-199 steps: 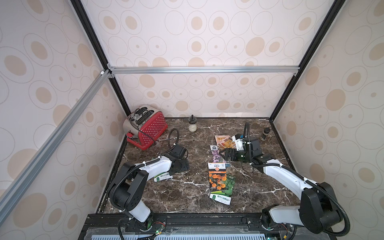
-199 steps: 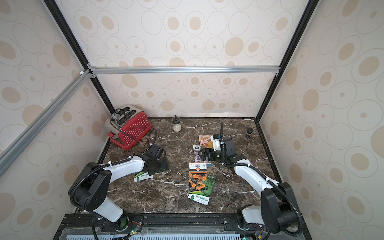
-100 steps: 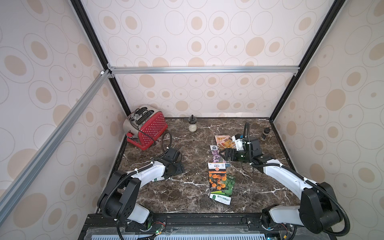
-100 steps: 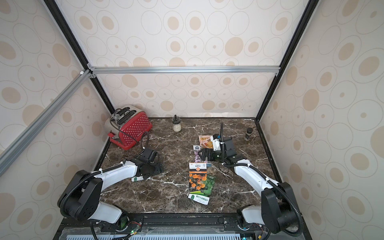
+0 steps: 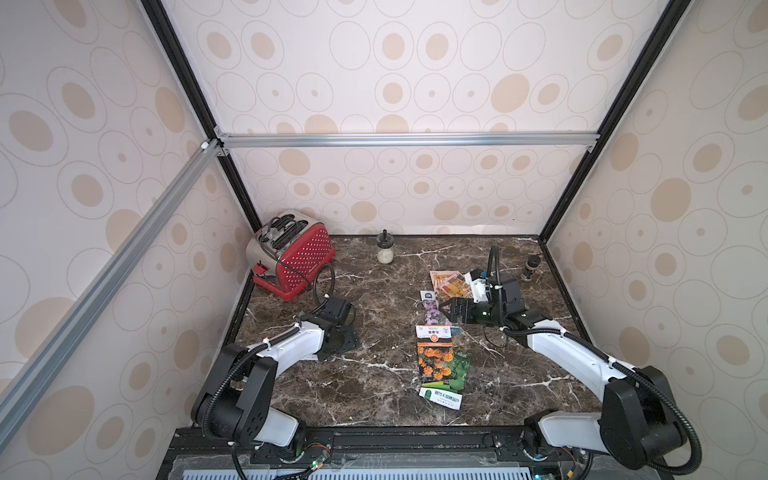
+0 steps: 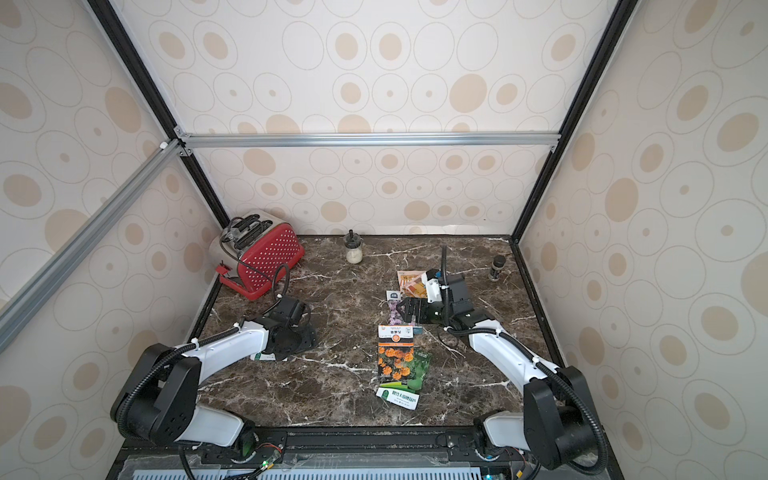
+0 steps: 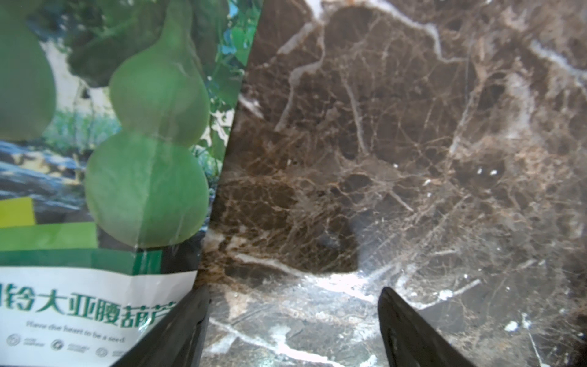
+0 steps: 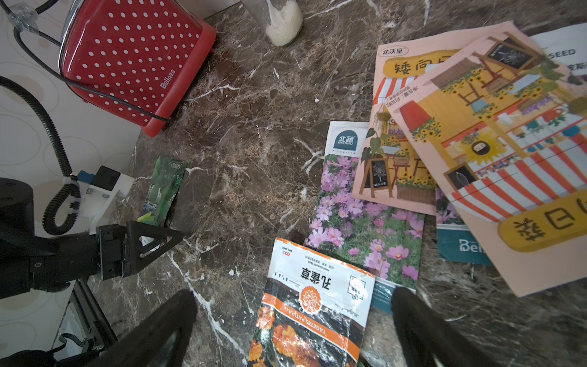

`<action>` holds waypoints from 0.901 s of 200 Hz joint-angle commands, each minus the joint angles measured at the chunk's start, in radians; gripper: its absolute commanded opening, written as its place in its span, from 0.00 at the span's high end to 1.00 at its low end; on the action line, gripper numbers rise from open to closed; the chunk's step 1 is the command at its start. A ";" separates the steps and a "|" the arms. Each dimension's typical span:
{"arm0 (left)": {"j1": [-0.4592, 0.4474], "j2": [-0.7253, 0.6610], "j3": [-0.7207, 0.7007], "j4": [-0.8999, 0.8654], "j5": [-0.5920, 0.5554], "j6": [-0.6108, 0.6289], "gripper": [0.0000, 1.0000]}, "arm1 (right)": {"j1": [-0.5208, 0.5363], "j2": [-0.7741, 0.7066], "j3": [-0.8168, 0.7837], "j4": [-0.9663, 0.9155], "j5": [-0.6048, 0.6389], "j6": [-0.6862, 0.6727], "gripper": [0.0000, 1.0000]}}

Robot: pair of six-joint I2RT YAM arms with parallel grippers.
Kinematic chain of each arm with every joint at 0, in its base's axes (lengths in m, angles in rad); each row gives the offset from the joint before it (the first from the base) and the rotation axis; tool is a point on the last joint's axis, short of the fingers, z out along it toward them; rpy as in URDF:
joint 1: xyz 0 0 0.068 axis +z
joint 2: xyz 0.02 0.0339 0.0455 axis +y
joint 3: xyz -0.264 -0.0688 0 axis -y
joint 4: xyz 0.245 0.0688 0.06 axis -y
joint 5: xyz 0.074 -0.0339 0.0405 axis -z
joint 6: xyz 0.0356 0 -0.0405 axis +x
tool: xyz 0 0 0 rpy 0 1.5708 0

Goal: Arrange the seed packets in a row
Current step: Move the seed packet to the center of the board, then pick up the seed packet from the center of the board.

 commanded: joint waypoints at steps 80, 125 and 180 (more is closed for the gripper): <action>-0.114 -0.028 0.172 -0.056 -0.030 0.098 0.13 | -0.078 -0.091 -0.037 -0.211 0.031 0.047 0.03; -0.254 0.093 0.272 0.060 0.085 0.100 0.13 | -0.080 -0.153 -0.144 -0.266 0.005 0.095 0.12; -0.330 0.275 0.353 0.206 0.238 0.110 0.16 | -0.079 -0.186 -0.234 -0.179 -0.050 0.132 0.22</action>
